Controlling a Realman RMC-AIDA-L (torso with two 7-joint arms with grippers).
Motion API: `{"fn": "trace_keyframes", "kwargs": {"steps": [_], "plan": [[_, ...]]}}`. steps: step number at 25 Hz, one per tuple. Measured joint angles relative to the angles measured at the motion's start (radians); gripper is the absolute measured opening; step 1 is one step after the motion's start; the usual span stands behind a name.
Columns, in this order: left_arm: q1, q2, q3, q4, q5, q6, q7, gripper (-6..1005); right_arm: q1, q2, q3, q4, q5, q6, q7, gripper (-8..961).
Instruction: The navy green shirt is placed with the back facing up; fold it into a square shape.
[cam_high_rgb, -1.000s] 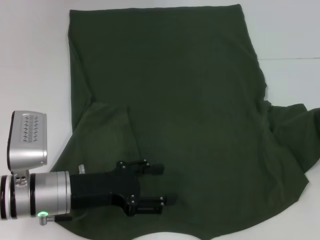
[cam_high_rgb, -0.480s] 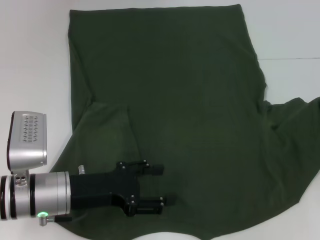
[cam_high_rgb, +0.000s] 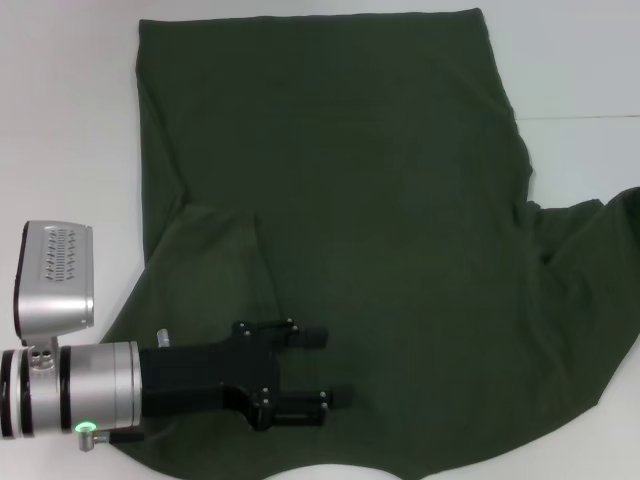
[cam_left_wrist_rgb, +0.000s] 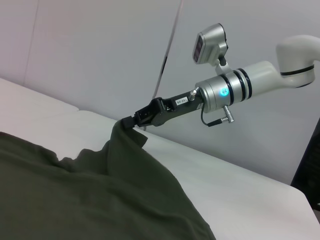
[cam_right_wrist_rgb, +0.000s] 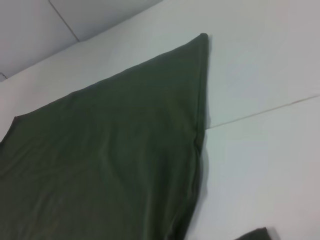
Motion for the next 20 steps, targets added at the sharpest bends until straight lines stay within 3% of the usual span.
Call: {"fn": "trace_keyframes", "kwargs": {"steps": [20], "plan": [[-0.001, 0.000, 0.000, 0.000, -0.012, 0.000, -0.009, 814, 0.032, 0.001, -0.001, -0.024, 0.088, -0.198, -0.041, 118]]}}
